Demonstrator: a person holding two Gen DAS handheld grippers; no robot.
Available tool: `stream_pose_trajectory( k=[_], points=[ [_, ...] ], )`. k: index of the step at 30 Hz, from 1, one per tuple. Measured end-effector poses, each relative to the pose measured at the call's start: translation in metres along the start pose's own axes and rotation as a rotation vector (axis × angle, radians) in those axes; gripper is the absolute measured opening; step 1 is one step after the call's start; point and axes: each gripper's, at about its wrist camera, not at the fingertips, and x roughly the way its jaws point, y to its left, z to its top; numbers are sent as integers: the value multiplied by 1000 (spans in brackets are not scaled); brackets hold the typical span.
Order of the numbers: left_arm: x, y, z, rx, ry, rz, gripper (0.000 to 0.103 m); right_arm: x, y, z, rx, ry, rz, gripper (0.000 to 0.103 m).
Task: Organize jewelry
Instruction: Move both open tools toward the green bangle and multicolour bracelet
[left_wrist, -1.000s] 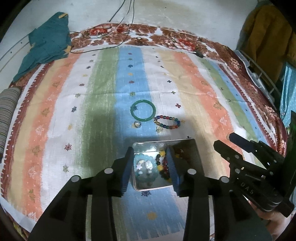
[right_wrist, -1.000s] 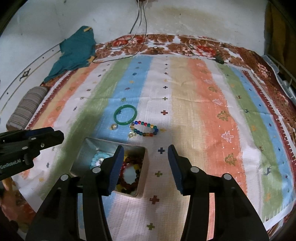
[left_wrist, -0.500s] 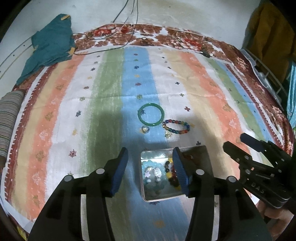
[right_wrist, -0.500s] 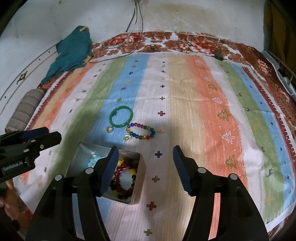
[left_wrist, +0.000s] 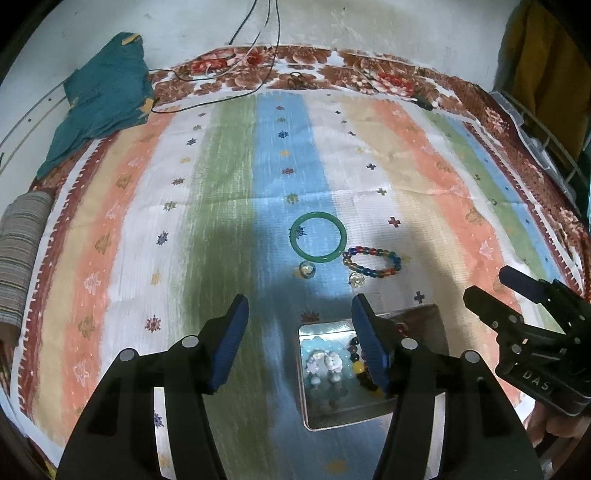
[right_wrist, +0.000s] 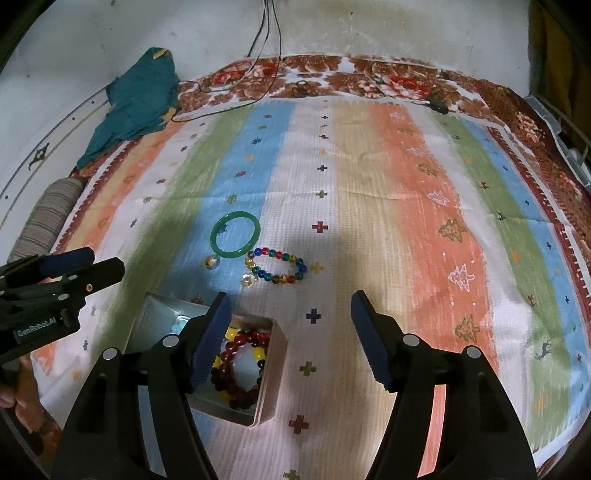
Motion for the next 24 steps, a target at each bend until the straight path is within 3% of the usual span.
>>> stream_pose_trajectory(
  k=[24],
  points=[
    [44,0,23,17,56,18,58,42,-16,21,-10,59,-39,67]
  ],
)
